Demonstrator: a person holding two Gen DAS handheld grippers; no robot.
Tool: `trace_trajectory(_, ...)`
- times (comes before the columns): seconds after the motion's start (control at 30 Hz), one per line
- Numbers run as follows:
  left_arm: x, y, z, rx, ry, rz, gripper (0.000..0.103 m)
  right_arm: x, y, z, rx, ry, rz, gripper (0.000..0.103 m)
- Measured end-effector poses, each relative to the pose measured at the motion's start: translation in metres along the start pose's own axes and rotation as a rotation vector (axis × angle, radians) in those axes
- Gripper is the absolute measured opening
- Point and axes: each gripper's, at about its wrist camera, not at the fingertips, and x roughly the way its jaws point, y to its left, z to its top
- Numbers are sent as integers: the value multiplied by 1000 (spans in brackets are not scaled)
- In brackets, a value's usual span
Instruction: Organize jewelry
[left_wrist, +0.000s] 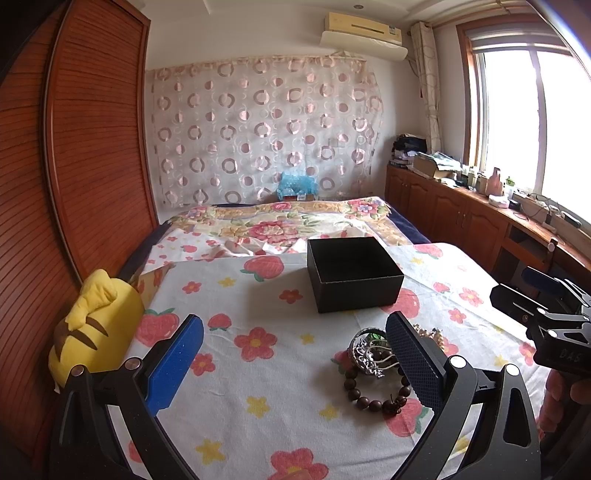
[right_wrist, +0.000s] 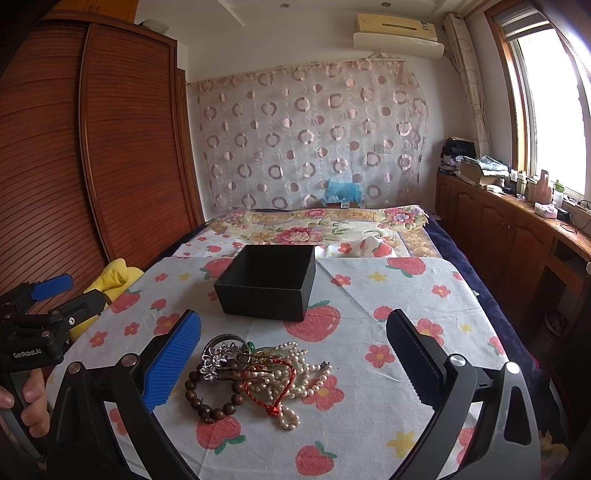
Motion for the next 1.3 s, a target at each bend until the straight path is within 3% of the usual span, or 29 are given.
trace_trajectory(1.3, 1, 0, 0, 3, -8, 1, 96, 0, 0, -1, 1, 1, -1, 101)
